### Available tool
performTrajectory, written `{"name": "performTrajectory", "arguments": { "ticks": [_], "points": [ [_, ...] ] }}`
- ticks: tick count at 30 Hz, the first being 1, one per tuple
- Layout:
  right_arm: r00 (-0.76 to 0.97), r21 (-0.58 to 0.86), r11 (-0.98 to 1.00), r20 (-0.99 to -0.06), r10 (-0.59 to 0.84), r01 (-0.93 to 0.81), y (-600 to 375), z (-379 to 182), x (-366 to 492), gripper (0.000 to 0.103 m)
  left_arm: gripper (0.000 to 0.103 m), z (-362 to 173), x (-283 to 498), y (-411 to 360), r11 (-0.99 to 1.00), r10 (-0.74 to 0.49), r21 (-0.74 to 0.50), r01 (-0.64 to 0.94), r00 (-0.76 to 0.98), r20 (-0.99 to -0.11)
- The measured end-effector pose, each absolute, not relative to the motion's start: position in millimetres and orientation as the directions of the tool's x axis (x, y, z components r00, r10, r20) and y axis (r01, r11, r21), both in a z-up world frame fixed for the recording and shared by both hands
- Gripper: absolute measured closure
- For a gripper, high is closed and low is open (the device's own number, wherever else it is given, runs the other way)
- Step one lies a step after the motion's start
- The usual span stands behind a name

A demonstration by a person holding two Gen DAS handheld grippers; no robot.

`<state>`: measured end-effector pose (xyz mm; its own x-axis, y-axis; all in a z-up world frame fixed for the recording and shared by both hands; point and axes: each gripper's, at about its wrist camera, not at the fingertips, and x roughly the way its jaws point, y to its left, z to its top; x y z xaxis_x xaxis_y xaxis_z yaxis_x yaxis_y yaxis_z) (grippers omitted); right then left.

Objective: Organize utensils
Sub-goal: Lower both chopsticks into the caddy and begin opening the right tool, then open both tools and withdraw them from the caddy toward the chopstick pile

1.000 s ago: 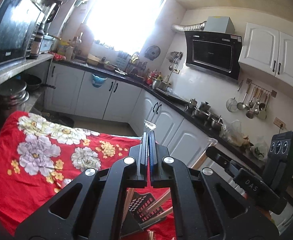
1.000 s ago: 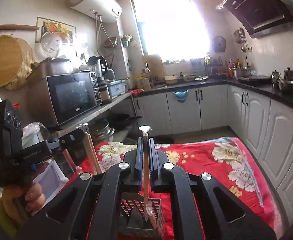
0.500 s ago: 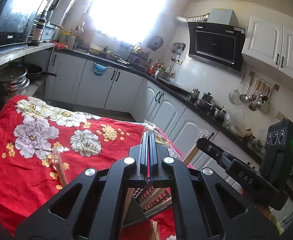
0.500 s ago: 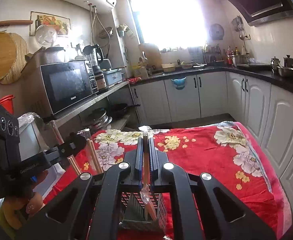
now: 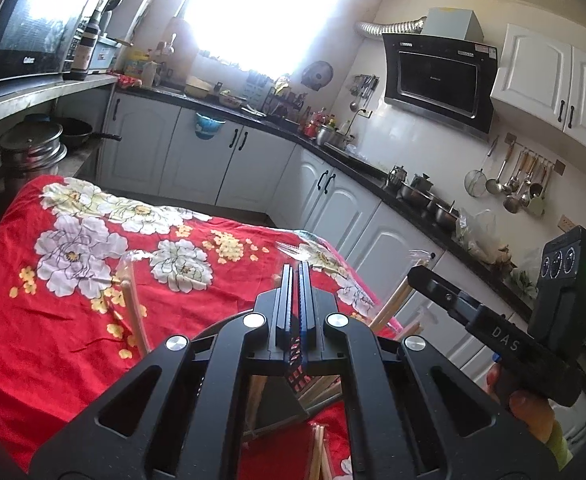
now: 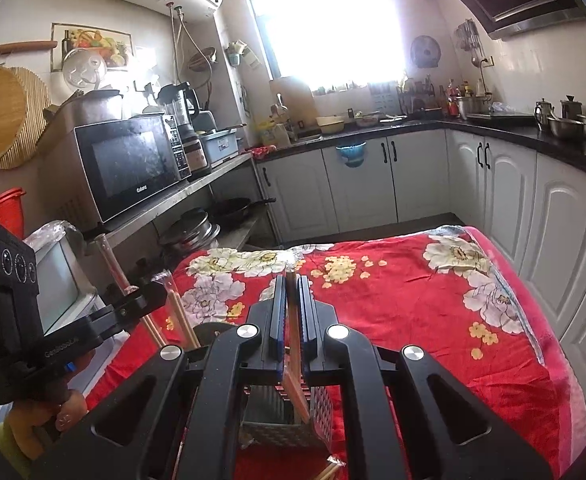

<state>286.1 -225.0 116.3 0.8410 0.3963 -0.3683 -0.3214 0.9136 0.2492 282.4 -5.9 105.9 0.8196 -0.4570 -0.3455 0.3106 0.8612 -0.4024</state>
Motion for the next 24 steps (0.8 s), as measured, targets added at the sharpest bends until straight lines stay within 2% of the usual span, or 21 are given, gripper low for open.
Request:
{"name": "performTrajectory", "arguments": {
  "ticks": [2,4,7,9,15,17,24],
  "points": [
    [0.839,0.254,0.913,-0.373,0.397,-0.319,-226,115,285,0.091,0.103,104,282,-5,0.862,-0.454,-0.404,0.305,0.819,-0.351],
    [0.838,0.26,0.913,-0.375,0.397,-0.316,-227,115,284,0.08,0.103,103,281,-3,0.863,-0.452,-0.407,0.3,0.819,-0.354],
    [0.839,0.264,0.913,-0.374,0.394,-0.311,-229,114,280,0.079,0.103,102,278,-1,0.863,-0.449,-0.412,0.293,0.818,-0.359],
    [0.839,0.265,0.914,-0.377,0.392,-0.308,-230,113,278,0.074,0.102,102,275,1,0.863,-0.446,-0.414,0.288,0.819,-0.36],
    [0.843,0.272,0.915,-0.376,0.385,-0.297,-234,113,269,0.064,0.087,104,264,8,0.866,-0.435,-0.419,0.272,0.823,-0.366],
    [0.843,0.274,0.915,-0.376,0.386,-0.297,-235,113,266,0.061,0.074,104,260,11,0.866,-0.432,-0.423,0.266,0.824,-0.367],
    [0.84,0.271,0.915,-0.379,0.388,-0.3,-235,114,253,0.054,0.053,108,239,16,0.864,-0.431,-0.43,0.261,0.824,-0.367]
  ]
}}
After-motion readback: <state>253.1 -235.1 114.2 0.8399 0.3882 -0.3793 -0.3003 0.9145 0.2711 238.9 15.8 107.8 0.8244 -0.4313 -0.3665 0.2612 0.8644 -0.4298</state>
